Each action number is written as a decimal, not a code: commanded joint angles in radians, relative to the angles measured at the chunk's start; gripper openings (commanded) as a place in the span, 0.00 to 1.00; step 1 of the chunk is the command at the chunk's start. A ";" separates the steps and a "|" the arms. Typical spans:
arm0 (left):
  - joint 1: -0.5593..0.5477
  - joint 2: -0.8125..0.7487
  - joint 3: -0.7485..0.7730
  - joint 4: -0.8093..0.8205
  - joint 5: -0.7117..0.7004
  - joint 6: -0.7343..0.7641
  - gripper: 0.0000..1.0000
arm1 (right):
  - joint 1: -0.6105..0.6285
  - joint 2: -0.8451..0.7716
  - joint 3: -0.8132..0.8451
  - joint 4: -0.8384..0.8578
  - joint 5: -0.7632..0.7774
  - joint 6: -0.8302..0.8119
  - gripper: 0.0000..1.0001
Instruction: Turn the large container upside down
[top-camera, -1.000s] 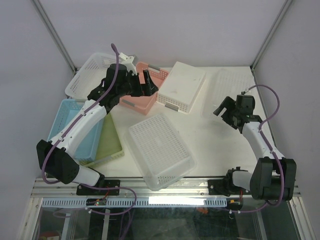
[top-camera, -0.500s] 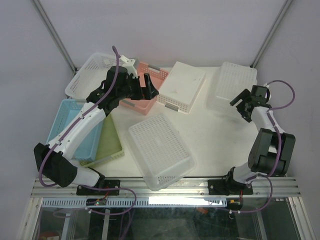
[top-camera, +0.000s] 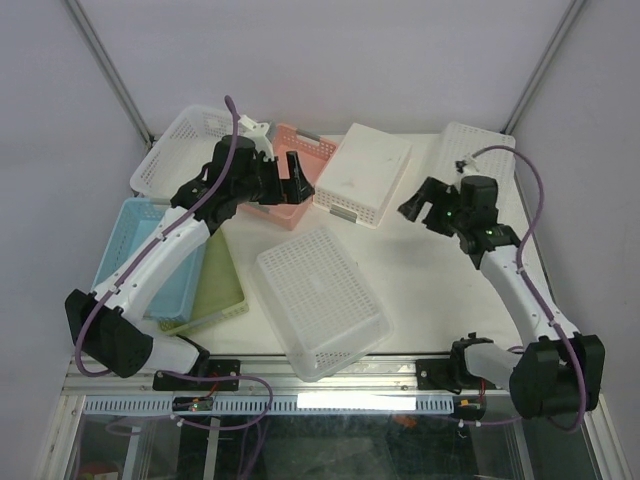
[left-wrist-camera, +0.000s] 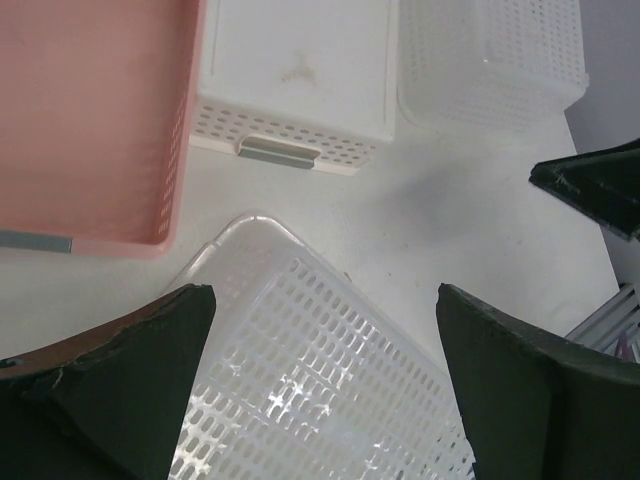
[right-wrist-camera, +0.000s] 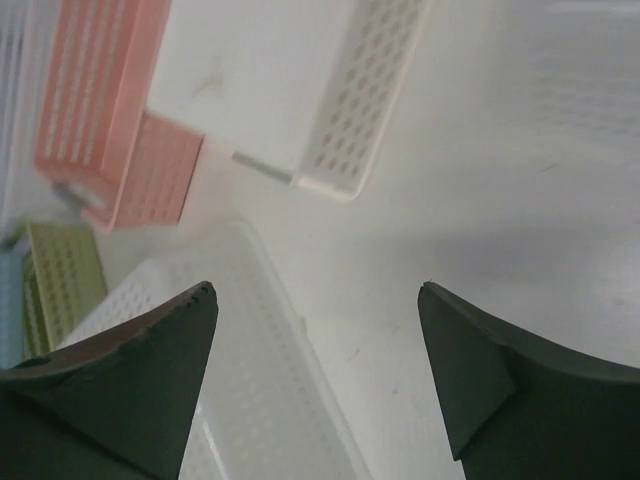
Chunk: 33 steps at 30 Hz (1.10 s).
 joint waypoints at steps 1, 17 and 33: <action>-0.019 -0.105 -0.022 -0.045 -0.054 -0.003 0.99 | 0.219 -0.023 0.080 -0.096 -0.149 -0.161 0.85; -0.020 -0.139 -0.062 -0.068 -0.156 -0.001 0.99 | 0.603 0.260 0.157 -0.361 0.110 -0.246 0.84; -0.021 -0.076 -0.112 -0.059 -0.036 -0.029 0.99 | 0.459 0.108 0.240 -0.596 0.636 -0.048 0.87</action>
